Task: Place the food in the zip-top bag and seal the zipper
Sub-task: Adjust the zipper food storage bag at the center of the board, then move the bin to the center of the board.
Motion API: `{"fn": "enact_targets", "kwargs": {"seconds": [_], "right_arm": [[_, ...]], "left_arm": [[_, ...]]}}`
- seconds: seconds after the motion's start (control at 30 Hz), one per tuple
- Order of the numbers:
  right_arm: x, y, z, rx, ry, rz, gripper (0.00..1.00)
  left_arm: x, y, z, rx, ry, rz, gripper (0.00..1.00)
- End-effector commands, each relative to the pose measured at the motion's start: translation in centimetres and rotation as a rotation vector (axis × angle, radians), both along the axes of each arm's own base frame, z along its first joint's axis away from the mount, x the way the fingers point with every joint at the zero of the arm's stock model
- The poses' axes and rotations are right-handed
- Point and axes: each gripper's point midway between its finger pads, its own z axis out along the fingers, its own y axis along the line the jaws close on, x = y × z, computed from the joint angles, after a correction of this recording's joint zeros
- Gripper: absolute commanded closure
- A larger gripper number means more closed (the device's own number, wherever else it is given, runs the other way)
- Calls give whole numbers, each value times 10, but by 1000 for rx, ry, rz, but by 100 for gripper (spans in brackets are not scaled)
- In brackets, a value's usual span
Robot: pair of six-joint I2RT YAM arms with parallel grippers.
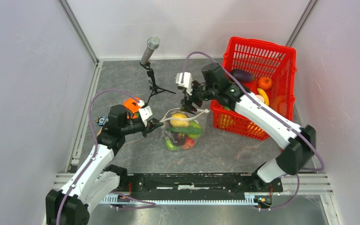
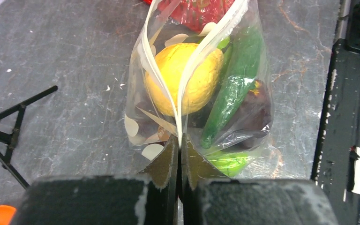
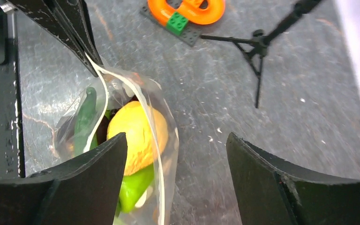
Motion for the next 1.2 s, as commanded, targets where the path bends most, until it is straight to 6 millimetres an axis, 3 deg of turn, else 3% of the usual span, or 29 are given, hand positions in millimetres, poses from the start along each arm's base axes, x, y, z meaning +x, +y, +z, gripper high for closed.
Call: {"fn": "enact_targets", "kwargs": {"seconds": [0.0,0.17,0.43,0.53,0.67,0.83,0.9,0.97,1.07,1.17], "right_arm": [[7,-32,65,170,-141,-126,18],[-26,-51,59,229,-117,-114,18],[-85,-68,14,384,-4,-94,24],[-92,-74,3,408,-2,-114,24],[-98,-77,-30,374,95,-154,28],[-111,-72,-44,342,111,-128,30],[-102,-78,-58,283,98,-184,29],[-73,-101,-81,170,76,-389,28],[-30,-140,-87,105,14,-672,28],[-4,-166,-81,118,-24,-804,27]], "left_arm": [[14,4,16,14,-172,20,98],[13,7,29,-5,-263,36,98],[17,17,43,-13,-368,111,98],[18,18,43,-10,-384,121,98],[17,19,44,-11,-396,122,98],[21,30,51,-14,-449,200,98],[22,30,54,-20,-455,210,98],[22,31,52,-15,-451,211,98],[23,31,51,-11,-449,211,98],[24,30,50,-9,-449,208,98]]}}
